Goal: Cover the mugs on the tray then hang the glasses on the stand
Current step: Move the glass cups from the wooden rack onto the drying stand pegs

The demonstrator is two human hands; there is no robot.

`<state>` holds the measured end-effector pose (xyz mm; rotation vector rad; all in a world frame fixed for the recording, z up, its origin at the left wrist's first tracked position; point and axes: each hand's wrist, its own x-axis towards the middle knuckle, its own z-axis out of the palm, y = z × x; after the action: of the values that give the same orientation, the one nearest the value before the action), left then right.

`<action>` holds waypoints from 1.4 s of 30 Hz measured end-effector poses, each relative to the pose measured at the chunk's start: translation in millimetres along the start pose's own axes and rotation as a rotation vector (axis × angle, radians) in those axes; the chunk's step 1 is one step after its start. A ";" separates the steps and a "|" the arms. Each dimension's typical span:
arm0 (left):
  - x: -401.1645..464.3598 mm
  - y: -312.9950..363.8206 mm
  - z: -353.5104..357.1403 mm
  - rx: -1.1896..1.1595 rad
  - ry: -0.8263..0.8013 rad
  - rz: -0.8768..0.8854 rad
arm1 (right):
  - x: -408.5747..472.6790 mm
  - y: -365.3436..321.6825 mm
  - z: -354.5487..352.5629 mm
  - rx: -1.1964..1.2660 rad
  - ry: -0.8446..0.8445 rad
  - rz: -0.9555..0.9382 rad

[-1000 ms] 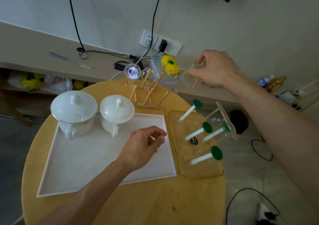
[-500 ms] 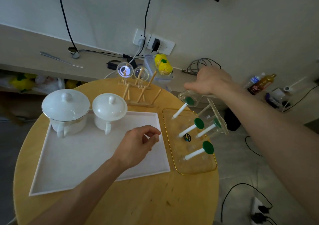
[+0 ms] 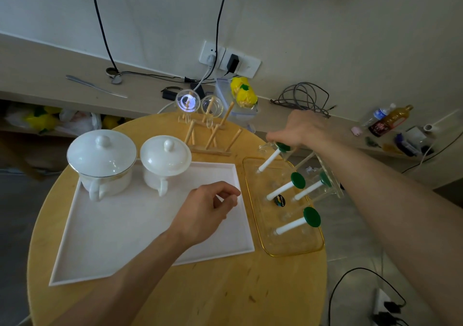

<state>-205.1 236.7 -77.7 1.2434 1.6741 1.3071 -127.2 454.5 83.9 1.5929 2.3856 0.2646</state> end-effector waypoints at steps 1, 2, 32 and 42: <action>0.0 0.0 0.0 0.001 0.002 0.000 | 0.5 0.1 1.0 0.006 -0.005 -0.001; -0.1 0.0 -0.4 0.000 0.004 0.000 | 1.6 -0.1 2.3 0.018 -0.015 -0.004; 2.5 0.6 -5.4 -0.021 -0.001 -0.026 | 14.9 -31.4 -30.0 0.077 0.062 -0.159; 7.1 -7.6 -2.5 -0.021 -0.004 -0.029 | 47.0 -134.8 -9.3 0.083 0.150 -0.549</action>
<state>-211.8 242.3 -84.0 1.2044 1.6651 1.3005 -265.5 446.3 48.0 0.9107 2.8631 0.1779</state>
